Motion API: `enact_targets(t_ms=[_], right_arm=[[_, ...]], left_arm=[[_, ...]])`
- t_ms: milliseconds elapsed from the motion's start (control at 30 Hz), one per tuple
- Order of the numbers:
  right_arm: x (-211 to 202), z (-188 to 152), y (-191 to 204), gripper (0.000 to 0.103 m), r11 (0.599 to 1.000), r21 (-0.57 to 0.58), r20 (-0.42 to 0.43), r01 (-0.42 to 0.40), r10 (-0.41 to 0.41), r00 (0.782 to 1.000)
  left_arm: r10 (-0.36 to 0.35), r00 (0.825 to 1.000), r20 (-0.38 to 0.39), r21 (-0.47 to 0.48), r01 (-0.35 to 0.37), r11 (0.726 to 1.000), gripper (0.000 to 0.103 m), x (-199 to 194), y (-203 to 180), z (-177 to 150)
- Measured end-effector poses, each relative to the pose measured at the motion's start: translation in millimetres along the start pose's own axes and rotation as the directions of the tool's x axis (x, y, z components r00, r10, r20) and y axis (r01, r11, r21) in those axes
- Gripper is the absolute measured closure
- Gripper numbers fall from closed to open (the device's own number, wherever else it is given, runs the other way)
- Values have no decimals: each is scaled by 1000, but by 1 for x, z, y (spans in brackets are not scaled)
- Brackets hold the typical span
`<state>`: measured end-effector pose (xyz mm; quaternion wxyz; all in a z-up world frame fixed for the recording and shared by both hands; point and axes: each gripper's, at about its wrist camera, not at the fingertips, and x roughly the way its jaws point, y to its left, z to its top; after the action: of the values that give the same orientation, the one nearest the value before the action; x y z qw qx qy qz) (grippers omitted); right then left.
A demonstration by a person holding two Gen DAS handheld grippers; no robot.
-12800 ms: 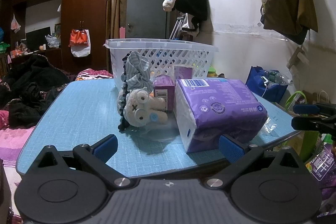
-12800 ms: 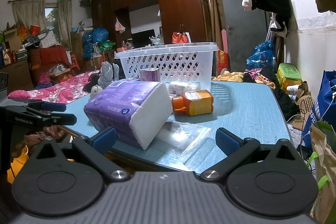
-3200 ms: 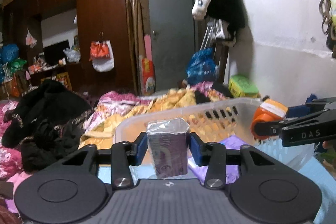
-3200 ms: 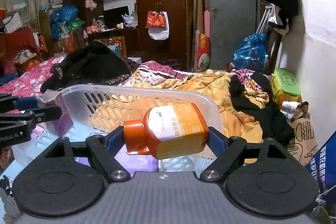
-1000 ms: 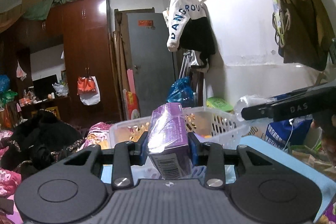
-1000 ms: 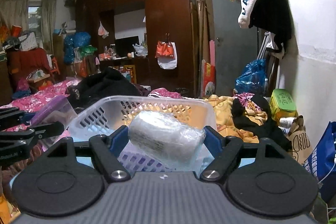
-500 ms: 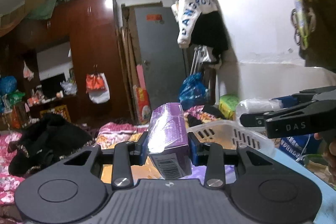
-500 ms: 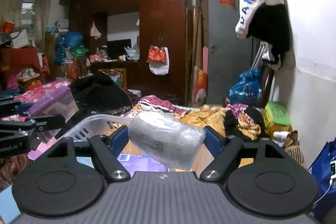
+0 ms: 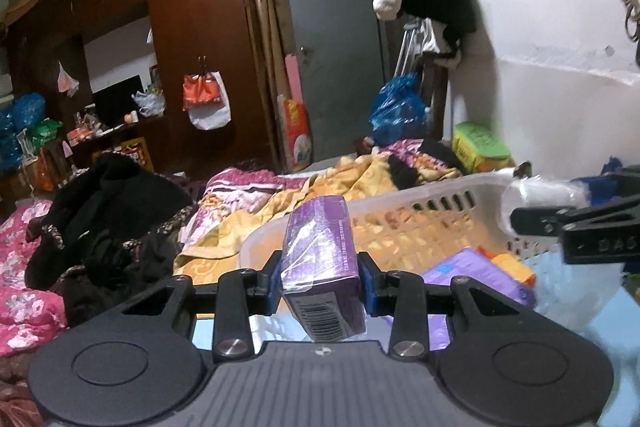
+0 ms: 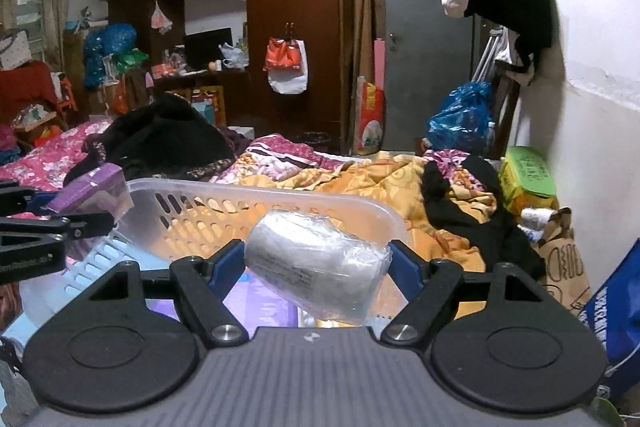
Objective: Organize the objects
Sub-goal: 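Carry both items over the basket and release them inside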
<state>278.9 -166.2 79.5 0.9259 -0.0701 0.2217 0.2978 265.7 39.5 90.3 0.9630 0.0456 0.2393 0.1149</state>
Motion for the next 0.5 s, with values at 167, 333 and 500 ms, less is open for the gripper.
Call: enact_targets(t_ms=[167,333,500], right_arm=[[4,3,-1,23,1000,6,-11,10,-10,1000],[4,7,-5,10,1000,18,4,-8,8,1000],[-20,7,-12,0,999,40,53,-29,26,998]], left_arm=[[6,1000,-22,13,-6,1000,62,9,-2,4],[-24,999,-22,-4,24,1000,51,19,-2,5],[-1,997,74,-12,2,1000,22,-2,3,4]])
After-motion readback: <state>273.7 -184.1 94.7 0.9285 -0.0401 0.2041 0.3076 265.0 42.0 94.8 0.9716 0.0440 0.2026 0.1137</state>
